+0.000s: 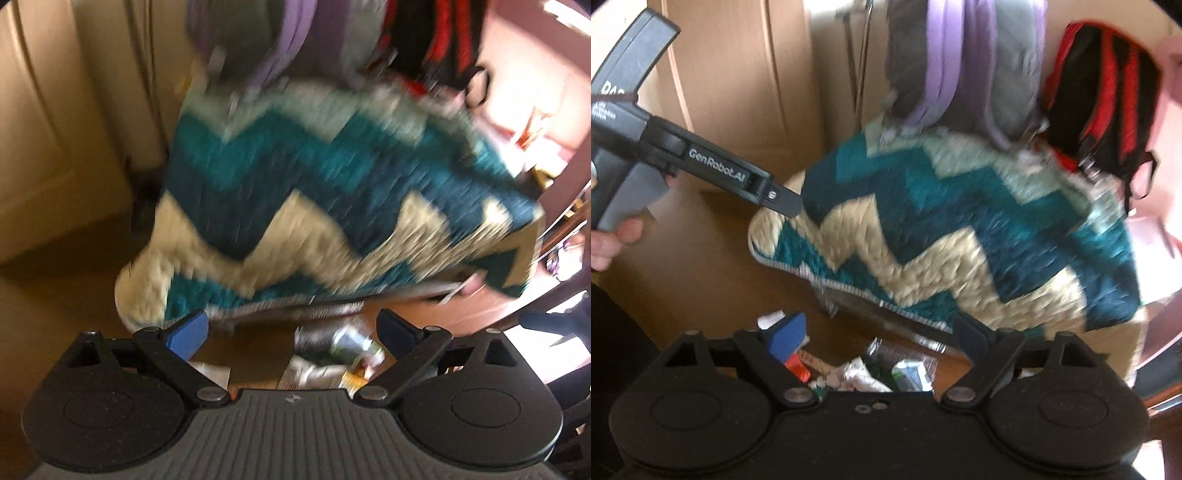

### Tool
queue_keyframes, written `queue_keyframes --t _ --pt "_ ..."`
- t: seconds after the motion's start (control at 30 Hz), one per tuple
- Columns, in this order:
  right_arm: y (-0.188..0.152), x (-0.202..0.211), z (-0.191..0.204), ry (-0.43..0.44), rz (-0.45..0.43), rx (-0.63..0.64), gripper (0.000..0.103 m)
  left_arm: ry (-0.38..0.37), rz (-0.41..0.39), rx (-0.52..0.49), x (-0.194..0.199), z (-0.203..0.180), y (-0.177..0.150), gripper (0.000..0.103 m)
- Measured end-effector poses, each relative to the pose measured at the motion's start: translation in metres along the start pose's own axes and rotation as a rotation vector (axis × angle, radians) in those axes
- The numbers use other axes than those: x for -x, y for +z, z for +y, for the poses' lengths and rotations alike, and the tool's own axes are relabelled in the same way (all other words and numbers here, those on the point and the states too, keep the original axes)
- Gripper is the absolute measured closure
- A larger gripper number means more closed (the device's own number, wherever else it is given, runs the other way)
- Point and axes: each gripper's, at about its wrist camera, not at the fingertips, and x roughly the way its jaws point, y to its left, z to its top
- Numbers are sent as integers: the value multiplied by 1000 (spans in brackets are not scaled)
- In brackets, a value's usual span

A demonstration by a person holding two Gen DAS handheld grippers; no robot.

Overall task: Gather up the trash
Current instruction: 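Move both tools back down to the trash pile, then grasp the white tissue with the left tool while the right tool grasps the yellow juice carton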

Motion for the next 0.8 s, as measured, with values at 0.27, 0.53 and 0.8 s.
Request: queue_keyframes --t 0.27,0.53,0.8 --pt "-38 -107 -5 21 170 9 16 60 238 3 -110 1 -28 5" --pt "-77 -196 -14 37 319 86 17 70 438 -11 -220 -28 -63 5" --pt "-117 -259 -24 82 462 142 17 46 523 70 -308 -32 -84 5"
